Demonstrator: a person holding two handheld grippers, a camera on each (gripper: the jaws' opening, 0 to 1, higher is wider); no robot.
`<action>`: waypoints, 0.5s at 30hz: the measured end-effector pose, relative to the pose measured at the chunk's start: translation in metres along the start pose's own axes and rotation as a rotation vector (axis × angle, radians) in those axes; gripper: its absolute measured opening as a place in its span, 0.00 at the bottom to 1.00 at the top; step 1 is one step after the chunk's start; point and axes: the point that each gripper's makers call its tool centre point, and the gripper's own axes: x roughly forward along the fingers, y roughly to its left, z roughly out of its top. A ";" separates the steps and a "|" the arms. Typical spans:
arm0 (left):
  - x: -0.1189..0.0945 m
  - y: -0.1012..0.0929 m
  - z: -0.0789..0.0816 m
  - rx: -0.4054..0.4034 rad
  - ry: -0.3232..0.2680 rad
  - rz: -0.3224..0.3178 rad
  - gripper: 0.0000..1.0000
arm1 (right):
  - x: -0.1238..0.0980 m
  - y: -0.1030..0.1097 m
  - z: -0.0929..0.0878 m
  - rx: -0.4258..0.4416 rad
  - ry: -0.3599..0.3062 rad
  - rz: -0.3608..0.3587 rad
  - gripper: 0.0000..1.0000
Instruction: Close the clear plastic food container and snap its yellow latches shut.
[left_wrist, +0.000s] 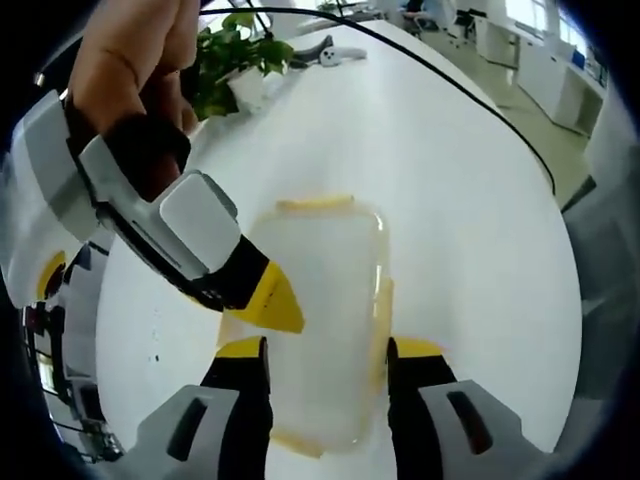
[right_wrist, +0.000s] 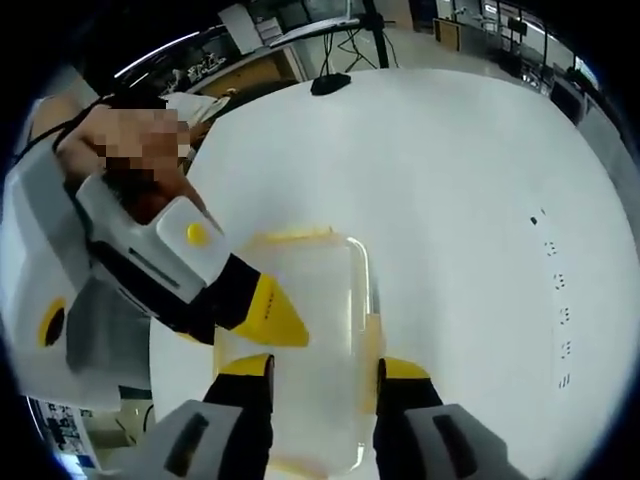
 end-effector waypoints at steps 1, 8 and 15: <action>0.000 0.000 0.000 0.000 0.002 -0.001 0.42 | 0.000 0.000 0.000 0.001 -0.003 -0.001 0.38; -0.003 0.002 0.005 -0.055 -0.019 -0.010 0.44 | -0.003 0.000 0.002 -0.012 -0.011 -0.017 0.39; -0.014 0.004 0.005 -0.107 -0.038 -0.024 0.47 | -0.014 0.000 0.014 -0.024 -0.073 -0.090 0.46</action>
